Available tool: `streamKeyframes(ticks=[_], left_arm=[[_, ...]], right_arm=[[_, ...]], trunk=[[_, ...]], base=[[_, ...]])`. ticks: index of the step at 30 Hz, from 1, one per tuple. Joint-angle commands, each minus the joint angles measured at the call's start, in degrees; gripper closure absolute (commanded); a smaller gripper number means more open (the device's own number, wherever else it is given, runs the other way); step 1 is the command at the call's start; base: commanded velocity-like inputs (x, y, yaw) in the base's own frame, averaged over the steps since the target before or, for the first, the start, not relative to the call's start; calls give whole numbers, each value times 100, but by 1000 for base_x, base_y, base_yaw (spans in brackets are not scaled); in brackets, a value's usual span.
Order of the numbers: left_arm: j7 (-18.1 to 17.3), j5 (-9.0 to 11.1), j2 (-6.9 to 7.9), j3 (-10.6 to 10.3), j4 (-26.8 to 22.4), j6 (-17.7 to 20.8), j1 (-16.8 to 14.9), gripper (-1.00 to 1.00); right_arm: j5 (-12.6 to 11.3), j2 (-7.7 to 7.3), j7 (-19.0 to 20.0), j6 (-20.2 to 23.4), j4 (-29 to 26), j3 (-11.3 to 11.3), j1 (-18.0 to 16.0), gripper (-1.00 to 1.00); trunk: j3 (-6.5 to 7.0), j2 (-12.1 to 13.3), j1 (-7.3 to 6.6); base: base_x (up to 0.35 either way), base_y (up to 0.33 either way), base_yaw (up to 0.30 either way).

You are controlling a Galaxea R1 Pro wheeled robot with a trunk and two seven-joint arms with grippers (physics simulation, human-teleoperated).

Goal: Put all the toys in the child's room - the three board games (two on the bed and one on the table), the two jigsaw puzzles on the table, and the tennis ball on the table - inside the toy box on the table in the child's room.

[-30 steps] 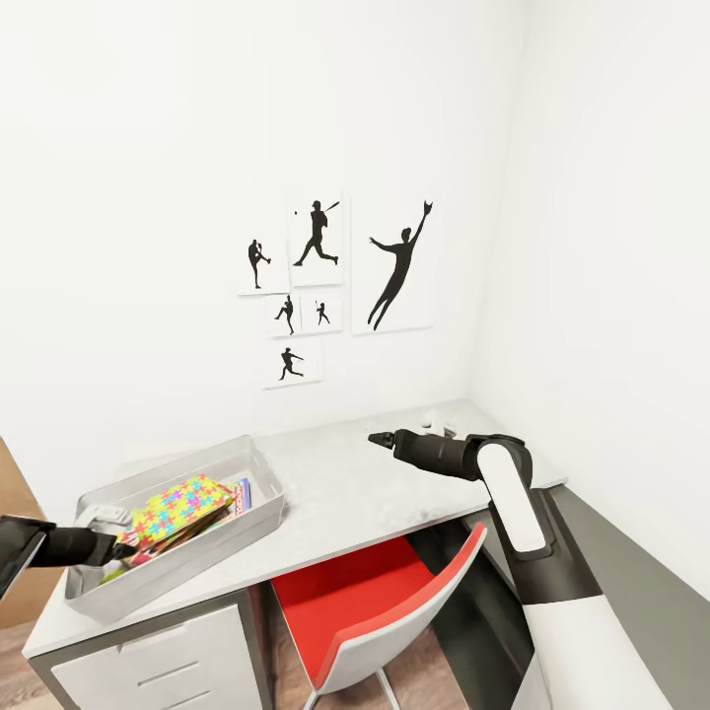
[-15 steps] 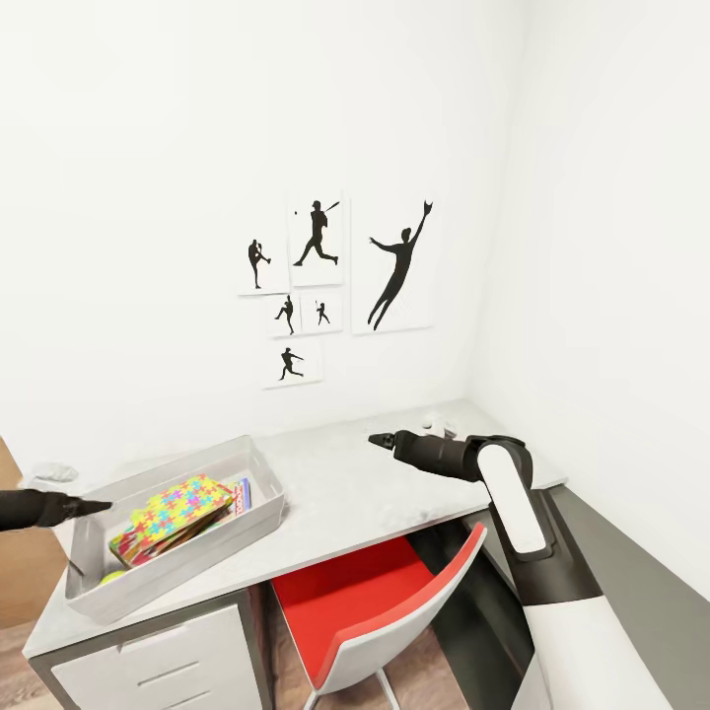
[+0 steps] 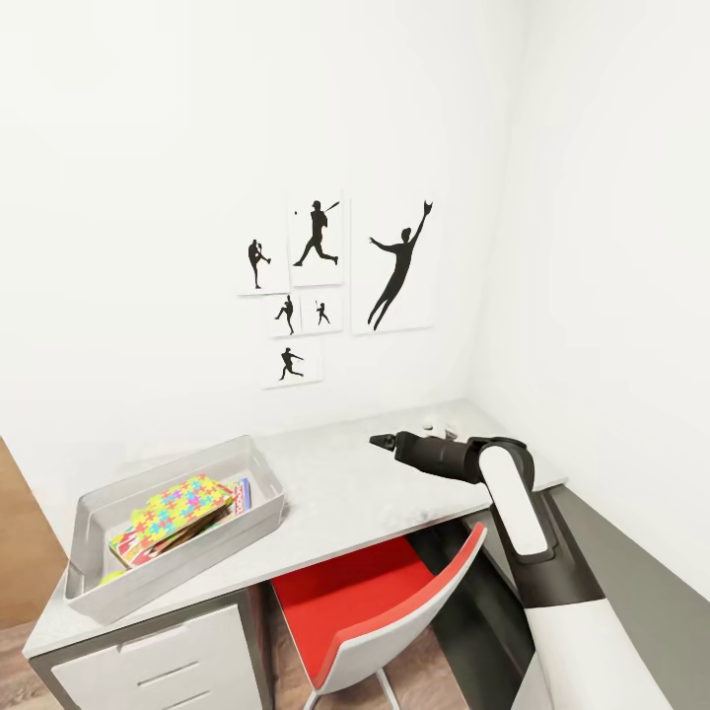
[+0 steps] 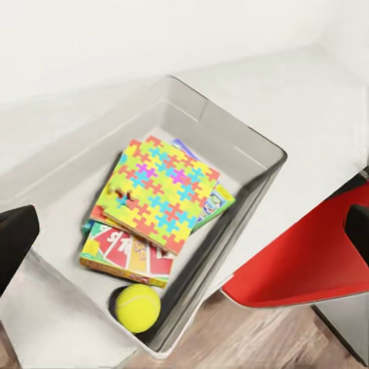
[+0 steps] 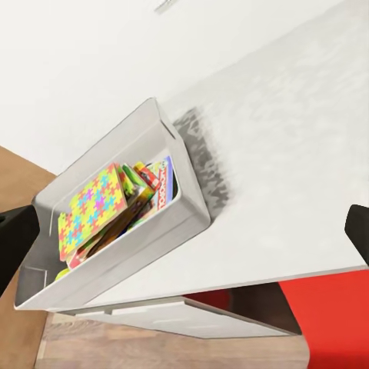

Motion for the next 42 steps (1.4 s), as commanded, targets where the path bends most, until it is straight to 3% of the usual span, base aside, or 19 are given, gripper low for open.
streamKeyframes(ticks=[1, 5, 10, 20, 24, 27, 35, 42], left_arm=[[-47, -61, 76, 77, 11, 60, -6, -100], [-47, -69, 255, 227, 122, 46, -5, -100], [-47, -72, 452, 313, 632, -162, -5, -100], [-47, -81, 571, 335, 2123, -1372, 0, -100], [-47, -82, 644, 335, 2509, -1767, 2, -100], [-47, -82, 709, 334, 2652, -2063, 3, -100], [-14, -82, 767, 334, 2987, -2375, 2, -100], [38, -73, 1086, 338, 3256, -2584, 3, -100]], right_arm=[[-58, -4, -56, 13, -10, -1, 0, -100], [-64, -34, -52, 13, -43, -2, 27, -100], [-67, -45, -42, 13, -87, 4, 58, -100], [-67, -30, -20, 13, -351, 12, 130, -100], [-73, -4, -22, 13, -357, 27, 158, -100], [-68, 8, -23, 13, -356, 133, 196, -100], [-72, 8, -14, -124, -366, 360, 221, -100], [-79, 9, -9, -188, -361, 449, 233, -100]], trunk=[[-3, -4, 3], [-1, -4, 3], [27, -4, 3], [116, -4, 3], [153, -4, 3], [181, -4, 3], [255, -4, 3], [282, -4, 3]], base=[[0, 0, 0], [0, 0, 0], [0, 0, 0], [0, 0, 0], [0, 0, 0], [0, 0, 0], [-12, 3, 0], [-178, 107, 0]])
